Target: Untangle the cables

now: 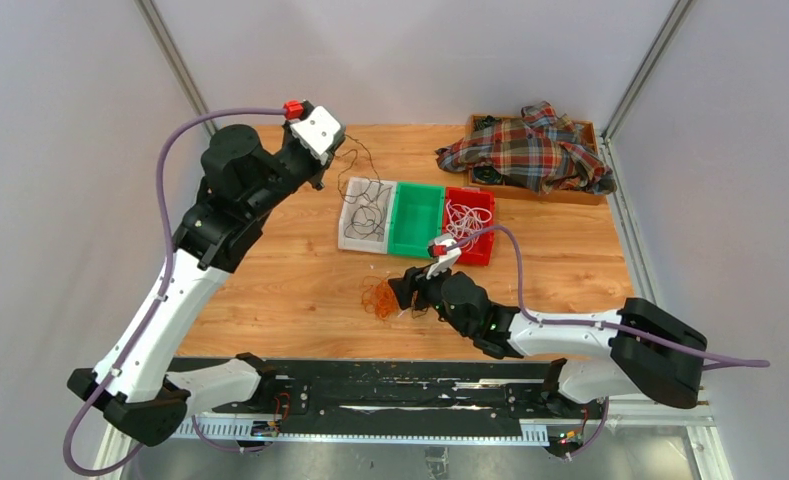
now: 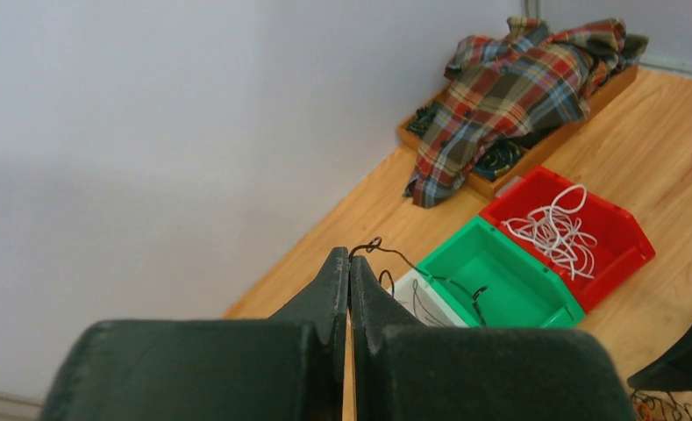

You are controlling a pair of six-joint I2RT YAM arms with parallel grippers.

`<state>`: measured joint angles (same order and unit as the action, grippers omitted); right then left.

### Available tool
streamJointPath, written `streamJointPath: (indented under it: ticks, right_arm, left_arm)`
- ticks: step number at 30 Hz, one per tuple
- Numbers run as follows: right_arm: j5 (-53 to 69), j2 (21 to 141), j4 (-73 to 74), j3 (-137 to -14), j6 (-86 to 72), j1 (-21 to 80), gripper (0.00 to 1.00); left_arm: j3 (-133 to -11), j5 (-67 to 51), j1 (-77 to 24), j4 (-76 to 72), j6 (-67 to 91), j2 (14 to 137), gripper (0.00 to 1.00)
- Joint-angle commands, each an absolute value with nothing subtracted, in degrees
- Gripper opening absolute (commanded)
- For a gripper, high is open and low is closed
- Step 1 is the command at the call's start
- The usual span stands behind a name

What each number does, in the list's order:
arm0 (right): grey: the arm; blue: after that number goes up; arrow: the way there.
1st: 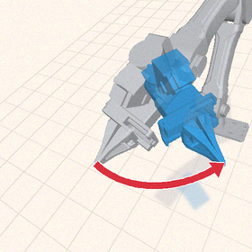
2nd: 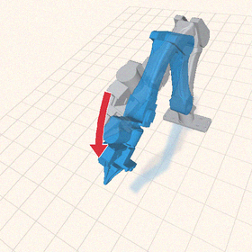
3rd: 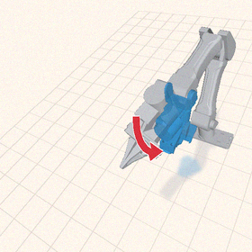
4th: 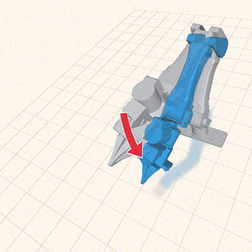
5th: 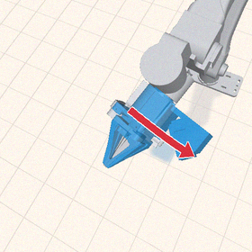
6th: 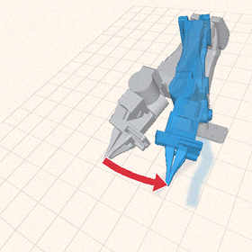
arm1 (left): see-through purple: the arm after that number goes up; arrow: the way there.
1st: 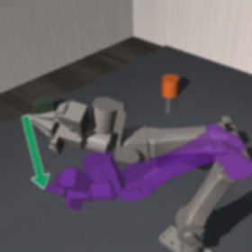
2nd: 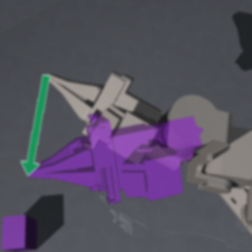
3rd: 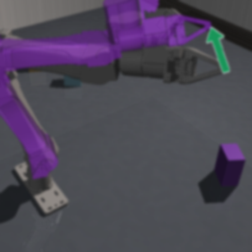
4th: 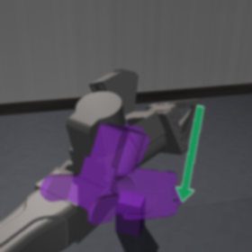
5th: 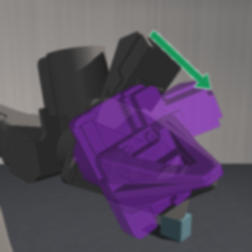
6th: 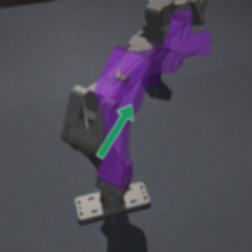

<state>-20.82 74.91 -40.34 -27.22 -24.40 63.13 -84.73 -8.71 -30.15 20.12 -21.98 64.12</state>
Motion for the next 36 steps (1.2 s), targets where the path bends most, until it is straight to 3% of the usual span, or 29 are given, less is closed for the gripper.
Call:
streamJointPath:
  ticks: [1,12,36]
  right_arm:
    - [-24.3,72.2,-39.0,-25.5,-23.9,64.3,0.61]
    - [-27.8,67.5,-37.8,-21.4,-25.2,63.0,0.59]
    - [-28.9,64.6,-36.3,-19.8,-25.2,61.7,0.59]
  left_arm:
    - [-81.7,-9.3,-30.3,13.8,-22.2,64.3,0.00]
    - [-76.9,-6.4,-30.2,8.1,-30.8,71.3,0.00]
    - [-78.4,-3.5,-30.2,14.7,-36.4,83.1,0.00]
